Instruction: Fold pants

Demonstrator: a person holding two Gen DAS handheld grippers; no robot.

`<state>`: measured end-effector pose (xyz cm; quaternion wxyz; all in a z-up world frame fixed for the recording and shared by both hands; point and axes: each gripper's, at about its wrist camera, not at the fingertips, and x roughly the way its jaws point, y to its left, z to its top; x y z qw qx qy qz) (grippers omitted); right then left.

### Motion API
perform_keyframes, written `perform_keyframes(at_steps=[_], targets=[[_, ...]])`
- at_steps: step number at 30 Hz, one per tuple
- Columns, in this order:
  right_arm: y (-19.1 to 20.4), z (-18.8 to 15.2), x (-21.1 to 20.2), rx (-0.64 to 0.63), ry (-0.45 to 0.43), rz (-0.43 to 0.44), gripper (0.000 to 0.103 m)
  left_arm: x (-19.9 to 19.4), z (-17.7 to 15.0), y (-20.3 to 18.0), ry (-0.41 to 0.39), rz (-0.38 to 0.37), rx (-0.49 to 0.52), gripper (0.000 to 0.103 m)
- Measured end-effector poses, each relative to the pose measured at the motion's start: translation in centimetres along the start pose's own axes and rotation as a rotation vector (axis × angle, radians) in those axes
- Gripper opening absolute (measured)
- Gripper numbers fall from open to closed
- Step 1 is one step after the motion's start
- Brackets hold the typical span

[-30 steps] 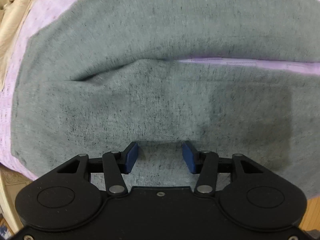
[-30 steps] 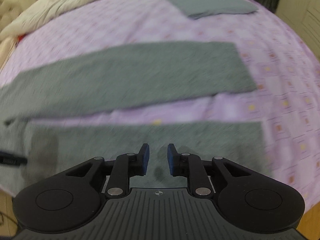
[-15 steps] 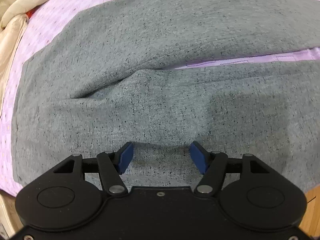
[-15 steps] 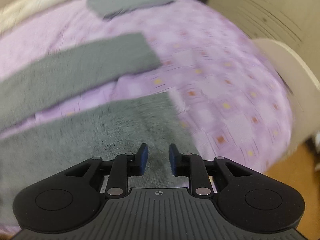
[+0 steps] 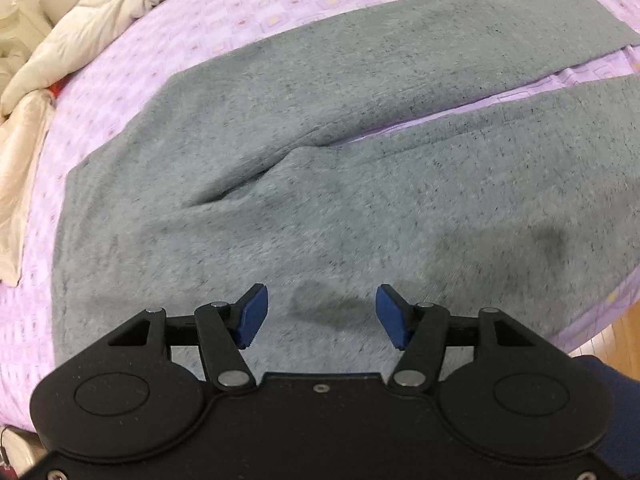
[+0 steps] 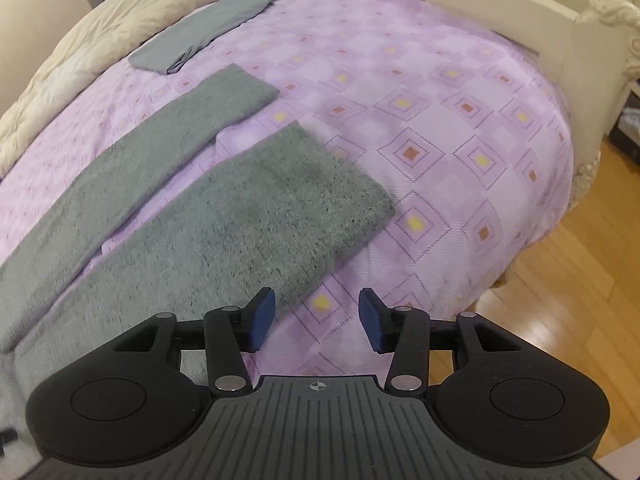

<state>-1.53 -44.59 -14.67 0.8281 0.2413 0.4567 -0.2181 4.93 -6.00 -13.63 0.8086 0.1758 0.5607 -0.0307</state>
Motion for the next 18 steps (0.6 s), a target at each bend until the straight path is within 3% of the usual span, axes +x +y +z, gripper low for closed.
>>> perform_keyframes(at_steps=[9, 10, 12, 14, 18], targets=[[0.3, 1.3, 3.2, 0.048, 0.054, 0.066, 0.044, -0.9, -2.5, 1.6, 0.088, 0.003, -0.189, 0.064], [0.3, 1.5, 3.3, 0.047, 0.062, 0.081, 0.04, -1.0, -2.9, 1.6, 0.102, -0.001, -0.218, 0.064], [0.6, 2.1, 3.3, 0.036, 0.09, 0.101, 0.011, -1.1, -3.8, 1.8, 0.139, -0.011, -0.279, 0.064], [1.0, 3.0, 2.6, 0.008, 0.082, 0.122, 0.006, -1.0, -4.6, 2.2, 0.172, -0.019, -0.35, 0.064], [2.0, 4.5, 0.6, -0.059, 0.044, 0.196, 0.005, -1.3, -6.2, 3.9, 0.218, -0.037, -0.53, 0.064]])
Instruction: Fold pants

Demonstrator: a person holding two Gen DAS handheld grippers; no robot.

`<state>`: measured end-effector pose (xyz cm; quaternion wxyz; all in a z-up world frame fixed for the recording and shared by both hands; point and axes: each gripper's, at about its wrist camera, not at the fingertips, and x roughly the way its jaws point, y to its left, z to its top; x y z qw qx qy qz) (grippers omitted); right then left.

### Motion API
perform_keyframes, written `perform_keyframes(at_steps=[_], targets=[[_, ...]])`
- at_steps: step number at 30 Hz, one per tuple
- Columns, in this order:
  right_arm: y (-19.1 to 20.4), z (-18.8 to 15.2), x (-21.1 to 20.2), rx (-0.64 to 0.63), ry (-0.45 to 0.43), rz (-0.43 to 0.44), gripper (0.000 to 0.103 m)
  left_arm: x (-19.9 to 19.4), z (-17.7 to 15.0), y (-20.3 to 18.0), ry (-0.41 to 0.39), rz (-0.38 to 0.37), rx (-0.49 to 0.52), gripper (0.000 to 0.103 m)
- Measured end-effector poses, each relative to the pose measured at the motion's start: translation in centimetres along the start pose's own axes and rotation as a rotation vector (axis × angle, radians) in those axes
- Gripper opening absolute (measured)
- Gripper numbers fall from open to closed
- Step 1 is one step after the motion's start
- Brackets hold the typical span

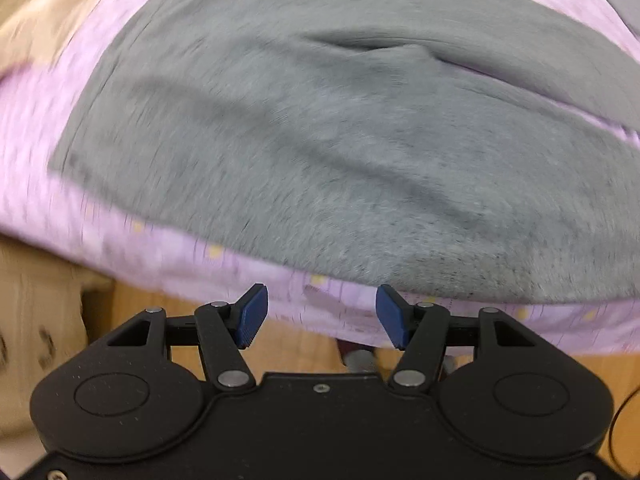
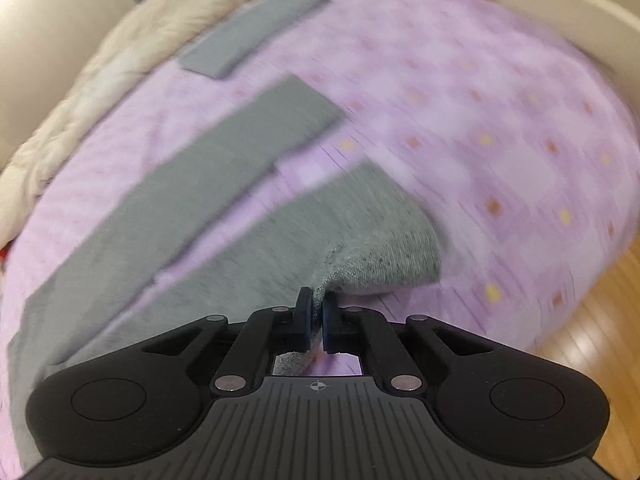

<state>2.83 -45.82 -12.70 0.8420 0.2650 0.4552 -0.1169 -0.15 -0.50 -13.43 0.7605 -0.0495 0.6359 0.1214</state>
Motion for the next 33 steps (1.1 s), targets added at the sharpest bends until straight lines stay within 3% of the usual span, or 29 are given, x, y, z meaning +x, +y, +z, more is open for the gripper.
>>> perform_keyframes(at_steps=[5, 9, 15, 20, 26, 27, 28, 29, 33], targets=[[1.5, 2.1, -1.4, -0.048, -0.027, 0.071, 0.005, -0.1, 0.9, 1.8, -0.015, -0.027, -0.127, 0.064], [2.2, 3.2, -1.9, -0.057, -0.047, 0.119, 0.005, 0.8, 1.9, 2.8, -0.004, -0.095, -0.231, 0.065], [2.6, 4.1, -2.1, -0.07, -0.046, 0.152, 0.005, 2.1, 2.1, 2.8, 0.009, -0.136, -0.307, 0.065], [2.4, 4.1, -2.1, -0.077, -0.031, 0.151, 0.005, 4.0, 1.5, 2.0, 0.066, -0.117, -0.338, 0.065], [2.2, 3.8, -2.2, -0.071, -0.016, 0.134, 0.005, 5.3, 1.6, 2.2, 0.107, -0.215, -0.451, 0.063], [2.2, 3.8, -2.2, -0.069, -0.013, 0.129, 0.005, 5.5, 1.7, 2.4, 0.112, -0.233, -0.471, 0.061], [2.2, 3.8, -2.1, -0.066, -0.009, 0.125, 0.005, 5.6, 2.0, 2.4, 0.108, -0.233, -0.485, 0.039], [2.1, 3.9, -2.0, -0.062, -0.003, 0.121, 0.005, 5.4, 2.3, 2.5, 0.096, -0.217, -0.49, 0.007], [2.5, 4.3, -2.5, -0.058, -0.015, 0.104, 0.005, 1.4, 4.1, 1.8, -0.029, -0.186, -0.418, 0.005]])
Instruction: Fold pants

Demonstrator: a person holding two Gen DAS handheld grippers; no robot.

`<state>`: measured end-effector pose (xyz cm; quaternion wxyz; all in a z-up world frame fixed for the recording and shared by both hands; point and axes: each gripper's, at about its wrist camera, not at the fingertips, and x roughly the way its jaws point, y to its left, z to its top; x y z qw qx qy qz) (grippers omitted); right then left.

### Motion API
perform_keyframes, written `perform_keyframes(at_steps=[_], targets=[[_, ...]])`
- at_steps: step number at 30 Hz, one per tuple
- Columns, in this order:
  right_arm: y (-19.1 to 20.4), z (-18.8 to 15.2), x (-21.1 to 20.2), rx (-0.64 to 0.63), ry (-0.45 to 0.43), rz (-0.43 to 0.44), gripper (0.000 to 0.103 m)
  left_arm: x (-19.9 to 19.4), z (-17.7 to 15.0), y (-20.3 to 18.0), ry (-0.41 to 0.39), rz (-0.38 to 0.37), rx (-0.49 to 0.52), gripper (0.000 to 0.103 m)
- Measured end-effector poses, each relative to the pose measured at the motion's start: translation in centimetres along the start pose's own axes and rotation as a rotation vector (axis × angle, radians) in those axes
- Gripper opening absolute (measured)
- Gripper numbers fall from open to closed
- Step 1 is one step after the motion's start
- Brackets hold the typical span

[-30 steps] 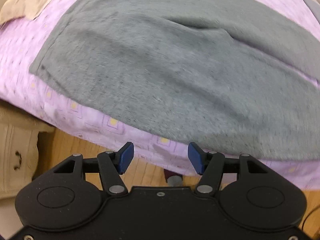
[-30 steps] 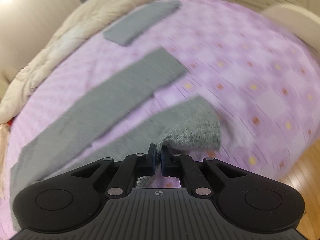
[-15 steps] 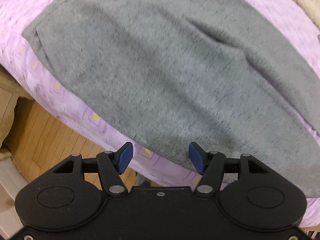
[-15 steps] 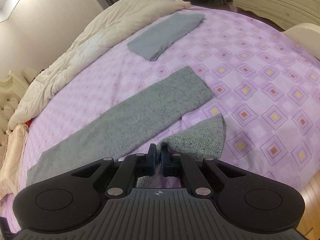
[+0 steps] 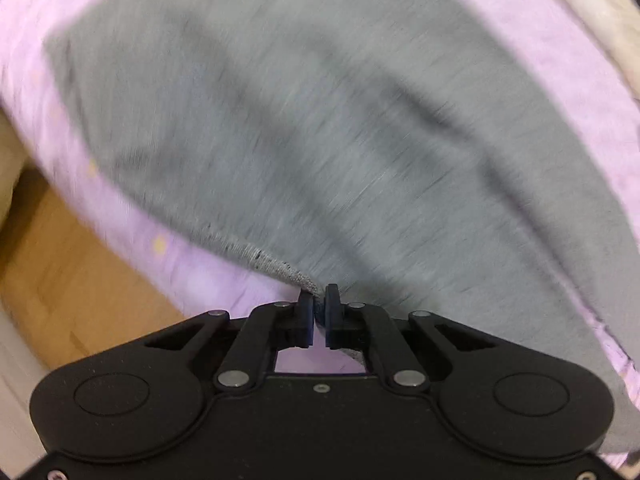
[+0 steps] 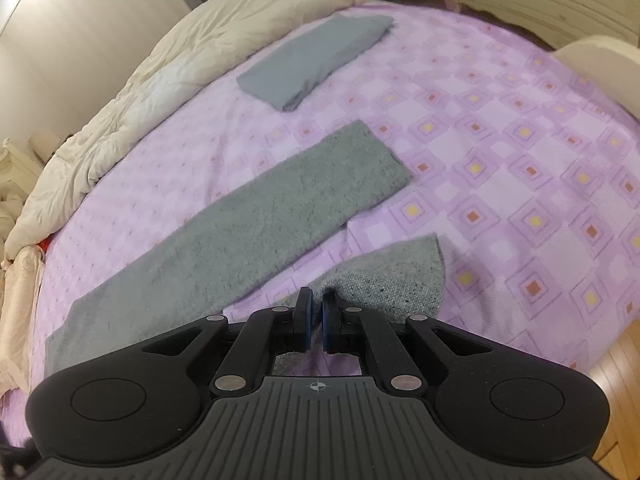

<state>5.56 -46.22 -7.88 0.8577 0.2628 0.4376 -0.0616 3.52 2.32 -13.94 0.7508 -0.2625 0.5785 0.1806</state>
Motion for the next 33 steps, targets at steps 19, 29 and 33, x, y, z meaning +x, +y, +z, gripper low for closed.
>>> perform_keyframes(at_steps=[19, 29, 33], targets=[[2.8, 1.0, -0.1, 0.104, 0.005, -0.146, 0.005, -6.9, 6.9, -5.7, -0.043, 0.071, 0.347, 0.006], [5.6, 8.9, 10.3, 0.216, -0.012, -0.227, 0.005, 0.4, 17.7, -14.0, -0.022, 0.05, 0.413, 0.008], [6.0, 10.1, 13.4, 0.255, 0.011, -0.269, 0.005, 3.2, 19.4, -15.8, 0.023, 0.062, 0.415, 0.008]])
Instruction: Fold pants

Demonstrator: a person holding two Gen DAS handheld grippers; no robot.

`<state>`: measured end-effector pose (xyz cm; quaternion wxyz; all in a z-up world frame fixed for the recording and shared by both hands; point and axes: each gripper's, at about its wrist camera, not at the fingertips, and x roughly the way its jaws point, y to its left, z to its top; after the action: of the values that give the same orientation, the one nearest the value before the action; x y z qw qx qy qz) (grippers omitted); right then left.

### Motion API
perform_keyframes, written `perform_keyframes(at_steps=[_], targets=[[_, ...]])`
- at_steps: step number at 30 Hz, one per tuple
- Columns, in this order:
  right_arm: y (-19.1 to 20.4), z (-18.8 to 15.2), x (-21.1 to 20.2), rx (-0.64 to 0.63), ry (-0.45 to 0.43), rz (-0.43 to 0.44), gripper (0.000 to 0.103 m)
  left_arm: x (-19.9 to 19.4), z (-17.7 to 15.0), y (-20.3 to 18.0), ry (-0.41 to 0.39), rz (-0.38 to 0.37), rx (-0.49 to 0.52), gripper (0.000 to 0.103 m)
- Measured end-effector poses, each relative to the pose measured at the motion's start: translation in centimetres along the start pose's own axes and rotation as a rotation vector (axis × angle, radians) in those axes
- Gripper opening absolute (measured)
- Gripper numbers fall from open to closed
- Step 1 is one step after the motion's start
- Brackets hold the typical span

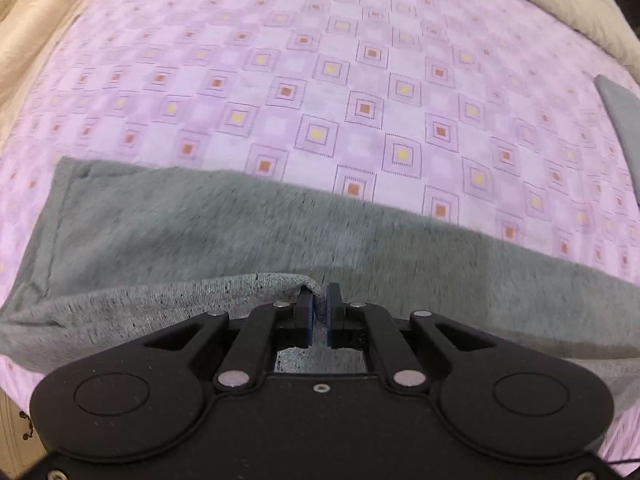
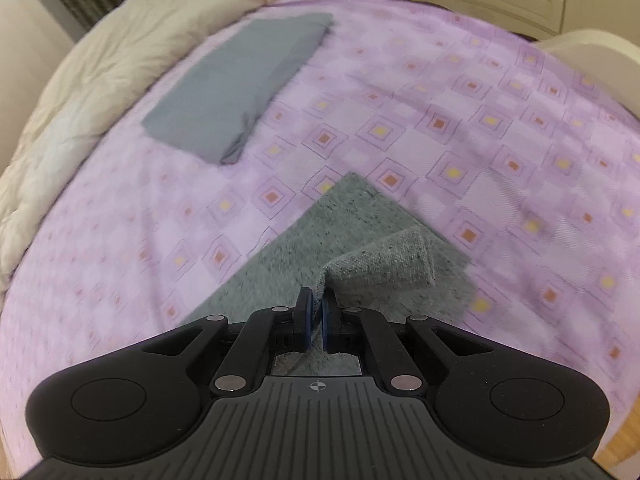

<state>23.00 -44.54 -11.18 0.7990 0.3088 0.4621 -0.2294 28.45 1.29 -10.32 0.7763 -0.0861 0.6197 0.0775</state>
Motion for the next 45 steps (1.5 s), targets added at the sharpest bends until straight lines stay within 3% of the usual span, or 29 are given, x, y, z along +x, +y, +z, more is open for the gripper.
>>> perform_keyframes(at_steps=[8, 18, 21, 23, 26, 29, 31, 35, 41, 45], targets=[[1.6, 1.0, 3.5, 0.062, 0.024, -0.086, 0.005, 2.9, 3.6, -1.1, 0.05, -0.032, -0.004, 0.008], [4.0, 2.3, 7.1, 0.064, 0.022, -0.121, 0.005, 6.7, 6.9, -1.3, 0.104, -0.047, -0.023, 0.012], [4.2, 2.6, 8.2, 0.036, 0.018, -0.083, 0.008, 7.8, 6.8, -0.9, 0.114, -0.051, -0.025, 0.019], [3.8, 2.6, 8.6, 0.028, 0.007, -0.05, 0.018, 8.0, 6.7, -1.0, 0.102, -0.049, 0.001, 0.021], [3.4, 2.8, 7.2, 0.0, -0.08, -0.026, 0.026, 7.7, 6.6, -1.2, 0.09, -0.048, 0.028, 0.021], [2.4, 3.1, 4.4, -0.007, -0.177, -0.013, 0.026, 6.8, 6.3, -0.5, 0.056, -0.072, -0.004, 0.024], [1.5, 3.3, 2.9, -0.026, -0.194, -0.019, 0.026, 6.0, 5.9, 0.1, 0.027, -0.071, -0.034, 0.024], [-0.7, 3.0, 1.7, -0.093, -0.167, -0.034, 0.026, 3.8, 4.4, 0.0, -0.033, -0.027, -0.035, 0.025], [-4.1, 1.6, 2.5, -0.177, -0.063, -0.076, 0.027, -0.3, 1.6, -1.5, -0.109, 0.048, 0.04, 0.027], [-6.0, 1.0, 2.6, -0.17, -0.031, -0.036, 0.028, -3.0, -1.7, -3.8, -0.119, 0.055, 0.099, 0.028]])
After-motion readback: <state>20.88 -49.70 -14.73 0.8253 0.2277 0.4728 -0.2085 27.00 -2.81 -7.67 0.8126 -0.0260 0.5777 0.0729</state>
